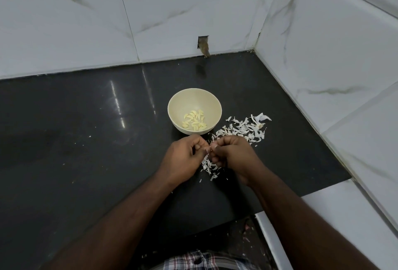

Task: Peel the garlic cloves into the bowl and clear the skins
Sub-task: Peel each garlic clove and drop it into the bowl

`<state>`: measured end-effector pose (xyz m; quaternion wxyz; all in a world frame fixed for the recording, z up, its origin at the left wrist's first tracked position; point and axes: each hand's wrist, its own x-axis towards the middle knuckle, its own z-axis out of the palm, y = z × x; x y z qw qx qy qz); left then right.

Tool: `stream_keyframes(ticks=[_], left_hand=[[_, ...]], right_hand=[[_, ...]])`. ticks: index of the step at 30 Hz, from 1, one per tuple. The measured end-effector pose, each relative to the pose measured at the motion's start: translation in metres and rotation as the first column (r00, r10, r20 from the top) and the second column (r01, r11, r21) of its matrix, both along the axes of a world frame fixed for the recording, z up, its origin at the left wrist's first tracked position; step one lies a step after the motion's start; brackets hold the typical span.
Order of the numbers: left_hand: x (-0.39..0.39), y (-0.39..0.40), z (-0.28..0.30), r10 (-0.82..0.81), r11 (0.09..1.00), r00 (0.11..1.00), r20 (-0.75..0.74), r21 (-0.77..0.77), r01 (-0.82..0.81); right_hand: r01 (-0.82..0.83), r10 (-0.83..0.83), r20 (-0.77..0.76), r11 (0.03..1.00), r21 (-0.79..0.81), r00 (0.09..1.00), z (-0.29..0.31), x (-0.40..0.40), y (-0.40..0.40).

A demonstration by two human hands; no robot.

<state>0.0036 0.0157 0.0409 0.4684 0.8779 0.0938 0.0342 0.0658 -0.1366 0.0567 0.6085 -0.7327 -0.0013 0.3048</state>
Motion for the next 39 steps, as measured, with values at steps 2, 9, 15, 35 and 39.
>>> stream_keyframes(ticks=[2,9,15,35,39], left_hand=[[-0.002,-0.002,0.0,-0.02,0.998,0.998,0.057,0.064,0.016],[-0.005,-0.001,-0.001,0.041,0.999,0.999,-0.023,0.019,-0.041],[-0.005,0.0,-0.005,0.055,0.992,0.997,-0.048,0.119,-0.049],[-0.008,-0.005,0.002,0.069,0.88,0.997,-0.046,-0.467,-0.083],[-0.009,-0.005,0.002,0.088,0.825,0.993,-0.083,-0.553,-0.119]], right_hand=[[-0.008,0.007,-0.025,0.999,-0.044,1.0,-0.002,0.002,0.001],[0.022,-0.023,0.023,0.999,0.04,0.999,-0.004,0.006,-0.009],[0.041,-0.045,0.045,0.995,0.092,0.998,-0.003,0.001,-0.011],[0.122,-0.144,0.082,0.966,0.227,0.986,0.005,-0.009,-0.01],[0.104,-0.124,0.069,0.965,0.24,0.99,0.005,-0.011,-0.01]])
